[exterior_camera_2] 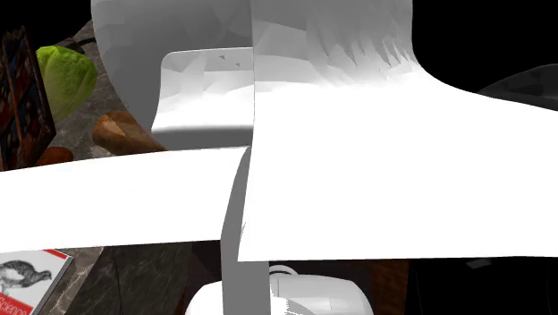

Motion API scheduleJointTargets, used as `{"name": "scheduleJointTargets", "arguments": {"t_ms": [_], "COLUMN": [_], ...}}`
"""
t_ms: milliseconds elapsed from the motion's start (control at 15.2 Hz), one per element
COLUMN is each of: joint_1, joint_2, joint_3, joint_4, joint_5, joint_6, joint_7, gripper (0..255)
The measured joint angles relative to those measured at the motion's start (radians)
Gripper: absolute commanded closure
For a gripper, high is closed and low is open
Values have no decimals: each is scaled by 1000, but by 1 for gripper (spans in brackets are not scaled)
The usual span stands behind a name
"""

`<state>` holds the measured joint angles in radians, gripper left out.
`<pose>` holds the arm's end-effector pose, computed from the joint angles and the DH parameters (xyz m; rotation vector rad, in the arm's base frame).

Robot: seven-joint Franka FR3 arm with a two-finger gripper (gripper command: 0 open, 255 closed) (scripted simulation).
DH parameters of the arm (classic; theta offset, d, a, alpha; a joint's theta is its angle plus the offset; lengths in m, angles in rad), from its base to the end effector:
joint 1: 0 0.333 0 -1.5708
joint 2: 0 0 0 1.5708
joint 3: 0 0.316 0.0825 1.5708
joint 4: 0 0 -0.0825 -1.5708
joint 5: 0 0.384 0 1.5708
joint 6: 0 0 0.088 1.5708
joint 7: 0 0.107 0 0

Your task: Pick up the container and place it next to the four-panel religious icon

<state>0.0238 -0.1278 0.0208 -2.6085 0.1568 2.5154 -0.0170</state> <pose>0.4336 0.0179 0.3005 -3.0477 0.0977 -0.0511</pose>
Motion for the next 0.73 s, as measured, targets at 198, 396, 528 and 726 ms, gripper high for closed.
{"name": "scheduleJointTargets", "arguments": {"t_ms": [198,396,528,726], "joint_1": [-2,-3,-5,-6], "joint_2": [-29,-63,-84,-115], "joint_3": [0,1,1,1], "joint_4": [7,21,34,49], "joint_5": [-6,-13,-18,-23], "joint_6": [-36,-83,-116,-163], "joint_7": [6,16,20,27], "gripper": [255,255,255,255]}}
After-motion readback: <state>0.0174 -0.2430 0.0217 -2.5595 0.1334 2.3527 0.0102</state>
